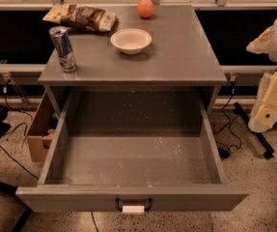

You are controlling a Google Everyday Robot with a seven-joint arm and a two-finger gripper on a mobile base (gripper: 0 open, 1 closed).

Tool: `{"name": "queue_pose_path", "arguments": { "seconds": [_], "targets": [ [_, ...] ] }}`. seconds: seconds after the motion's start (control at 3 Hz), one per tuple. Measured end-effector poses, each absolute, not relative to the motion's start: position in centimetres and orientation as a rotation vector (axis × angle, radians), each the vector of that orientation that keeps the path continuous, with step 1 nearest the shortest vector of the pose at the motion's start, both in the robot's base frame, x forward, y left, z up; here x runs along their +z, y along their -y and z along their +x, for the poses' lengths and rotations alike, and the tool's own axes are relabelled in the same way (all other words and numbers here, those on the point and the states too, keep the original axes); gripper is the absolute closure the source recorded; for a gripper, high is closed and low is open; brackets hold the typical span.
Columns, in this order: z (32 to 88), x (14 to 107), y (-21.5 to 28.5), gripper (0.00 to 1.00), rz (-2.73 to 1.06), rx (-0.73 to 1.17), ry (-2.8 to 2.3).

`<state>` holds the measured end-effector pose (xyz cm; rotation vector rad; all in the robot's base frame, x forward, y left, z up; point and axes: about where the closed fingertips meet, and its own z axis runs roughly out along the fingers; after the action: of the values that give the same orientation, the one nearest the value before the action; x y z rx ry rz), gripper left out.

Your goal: Place redbull can into top drawer

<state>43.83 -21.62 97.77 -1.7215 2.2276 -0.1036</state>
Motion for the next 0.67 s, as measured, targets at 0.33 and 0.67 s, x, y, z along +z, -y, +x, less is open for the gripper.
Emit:
{"name": "queue_pose_path", "arguments": {
  "seconds": [0.33,0.67],
  "targets": [
    [43.8,97.8,21.6,0.00,-1.721,-0.104,-2.227],
    [47.6,96.3,19.6,0.00,-1.679,-0.007,-2.154]
  ]
}}
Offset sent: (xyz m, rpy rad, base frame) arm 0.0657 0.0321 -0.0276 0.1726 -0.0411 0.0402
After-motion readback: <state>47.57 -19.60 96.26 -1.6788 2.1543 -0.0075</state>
